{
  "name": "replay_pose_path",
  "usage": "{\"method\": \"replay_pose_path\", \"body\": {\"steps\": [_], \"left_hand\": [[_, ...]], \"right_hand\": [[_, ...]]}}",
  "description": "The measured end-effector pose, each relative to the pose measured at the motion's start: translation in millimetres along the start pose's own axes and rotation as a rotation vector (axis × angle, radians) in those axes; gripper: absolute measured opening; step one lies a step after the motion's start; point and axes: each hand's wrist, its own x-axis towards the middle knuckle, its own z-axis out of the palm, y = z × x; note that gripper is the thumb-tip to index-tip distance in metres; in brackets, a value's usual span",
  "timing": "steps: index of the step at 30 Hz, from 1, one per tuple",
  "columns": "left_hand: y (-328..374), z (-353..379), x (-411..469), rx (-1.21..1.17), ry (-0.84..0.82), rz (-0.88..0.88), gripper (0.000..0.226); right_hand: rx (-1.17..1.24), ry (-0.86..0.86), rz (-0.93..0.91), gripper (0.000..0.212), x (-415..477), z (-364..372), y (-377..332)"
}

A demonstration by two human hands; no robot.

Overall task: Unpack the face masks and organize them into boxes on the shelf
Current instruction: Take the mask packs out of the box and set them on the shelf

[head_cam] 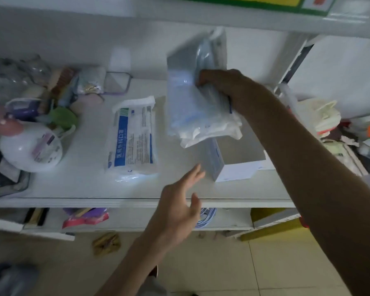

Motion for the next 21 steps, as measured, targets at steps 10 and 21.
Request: {"method": "replay_pose_path", "body": {"steps": [10,21], "left_hand": [[-96,-140,67,-0.067,0.642,-0.294,0.032],[-107,-137,87,-0.262,0.459,-0.500,0.031]], "right_hand": [[-0.094,-0.324,0.330,0.015,31,73,46],[-0.121,-0.187,0.269,0.075,59,82,89]]}}
